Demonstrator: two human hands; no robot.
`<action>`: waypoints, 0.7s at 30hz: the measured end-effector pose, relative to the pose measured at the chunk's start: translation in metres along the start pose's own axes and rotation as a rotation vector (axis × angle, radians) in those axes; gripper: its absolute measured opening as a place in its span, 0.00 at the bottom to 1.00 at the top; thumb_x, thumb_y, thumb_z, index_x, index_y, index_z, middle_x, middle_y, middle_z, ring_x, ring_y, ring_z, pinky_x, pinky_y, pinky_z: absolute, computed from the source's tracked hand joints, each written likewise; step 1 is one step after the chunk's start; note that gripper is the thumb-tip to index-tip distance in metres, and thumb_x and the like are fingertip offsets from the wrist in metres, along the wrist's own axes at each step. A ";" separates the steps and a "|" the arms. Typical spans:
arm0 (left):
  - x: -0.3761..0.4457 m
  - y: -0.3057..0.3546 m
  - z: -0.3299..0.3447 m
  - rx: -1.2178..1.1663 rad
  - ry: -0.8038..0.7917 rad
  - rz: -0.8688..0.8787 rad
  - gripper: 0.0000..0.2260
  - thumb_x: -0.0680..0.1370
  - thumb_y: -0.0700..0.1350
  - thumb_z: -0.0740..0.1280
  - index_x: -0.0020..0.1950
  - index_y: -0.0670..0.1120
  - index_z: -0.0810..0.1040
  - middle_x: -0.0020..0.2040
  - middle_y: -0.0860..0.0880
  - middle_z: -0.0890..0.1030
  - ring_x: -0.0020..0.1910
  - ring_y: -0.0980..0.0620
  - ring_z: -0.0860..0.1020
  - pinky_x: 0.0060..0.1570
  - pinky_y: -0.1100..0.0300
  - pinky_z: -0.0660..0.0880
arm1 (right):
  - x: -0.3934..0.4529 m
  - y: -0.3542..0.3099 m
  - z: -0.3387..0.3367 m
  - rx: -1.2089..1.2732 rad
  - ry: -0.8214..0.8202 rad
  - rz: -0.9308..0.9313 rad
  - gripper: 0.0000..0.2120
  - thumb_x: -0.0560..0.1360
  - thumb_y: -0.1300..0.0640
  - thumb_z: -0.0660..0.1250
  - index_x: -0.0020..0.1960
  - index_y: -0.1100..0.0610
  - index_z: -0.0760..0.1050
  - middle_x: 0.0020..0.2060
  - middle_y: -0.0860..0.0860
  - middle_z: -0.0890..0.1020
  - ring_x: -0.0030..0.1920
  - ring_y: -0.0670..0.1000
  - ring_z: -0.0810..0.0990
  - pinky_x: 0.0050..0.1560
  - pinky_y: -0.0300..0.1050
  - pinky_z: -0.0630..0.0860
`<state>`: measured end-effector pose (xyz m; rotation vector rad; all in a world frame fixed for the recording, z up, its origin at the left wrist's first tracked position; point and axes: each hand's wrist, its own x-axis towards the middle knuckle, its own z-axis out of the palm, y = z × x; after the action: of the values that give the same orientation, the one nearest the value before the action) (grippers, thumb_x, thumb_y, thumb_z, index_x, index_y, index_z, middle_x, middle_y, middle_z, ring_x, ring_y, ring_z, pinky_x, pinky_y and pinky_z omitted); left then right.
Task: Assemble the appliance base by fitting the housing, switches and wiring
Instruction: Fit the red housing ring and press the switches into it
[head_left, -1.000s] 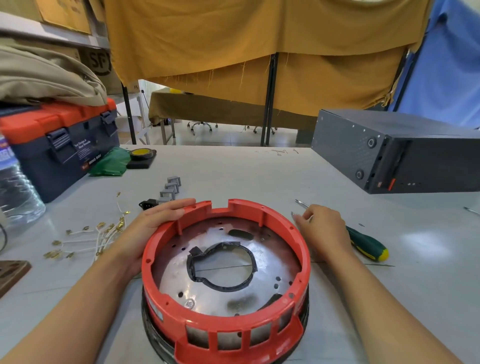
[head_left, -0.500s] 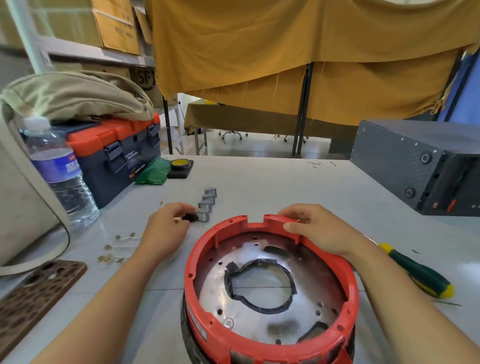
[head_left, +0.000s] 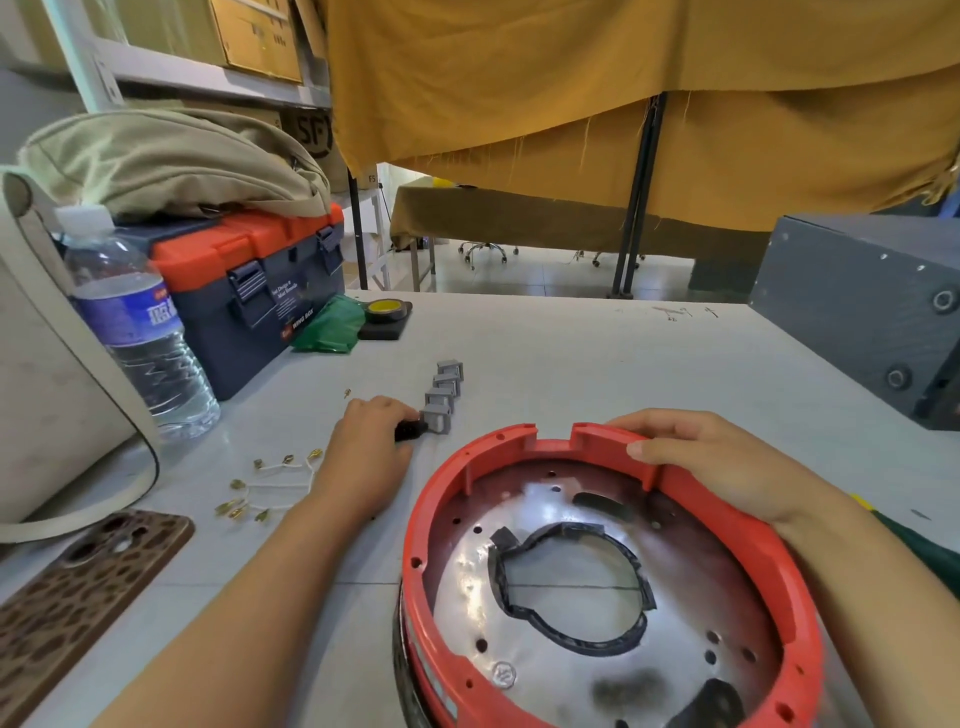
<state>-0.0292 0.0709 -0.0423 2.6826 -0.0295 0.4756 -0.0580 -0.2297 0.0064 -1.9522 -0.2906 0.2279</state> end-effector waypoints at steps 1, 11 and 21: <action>0.000 -0.001 0.001 0.009 0.012 -0.009 0.14 0.74 0.37 0.63 0.57 0.46 0.80 0.56 0.47 0.80 0.56 0.45 0.72 0.58 0.51 0.69 | 0.000 0.000 0.000 0.011 -0.001 0.012 0.12 0.76 0.66 0.63 0.55 0.57 0.81 0.51 0.54 0.84 0.54 0.56 0.81 0.61 0.48 0.73; -0.002 0.007 0.004 -0.006 0.073 0.070 0.08 0.73 0.42 0.68 0.51 0.50 0.79 0.57 0.54 0.79 0.59 0.47 0.70 0.55 0.55 0.63 | -0.001 0.000 0.000 -0.018 0.022 0.009 0.11 0.76 0.65 0.63 0.54 0.55 0.81 0.50 0.53 0.85 0.53 0.54 0.82 0.60 0.47 0.73; -0.005 0.010 0.010 -0.117 -0.016 0.147 0.14 0.76 0.41 0.67 0.61 0.47 0.78 0.58 0.49 0.75 0.56 0.49 0.73 0.58 0.58 0.69 | -0.002 -0.001 0.002 -0.025 0.031 -0.007 0.11 0.76 0.65 0.63 0.53 0.56 0.81 0.50 0.55 0.84 0.54 0.59 0.81 0.60 0.49 0.73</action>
<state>-0.0314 0.0574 -0.0488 2.5799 -0.2524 0.4812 -0.0607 -0.2282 0.0067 -1.9777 -0.2816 0.1896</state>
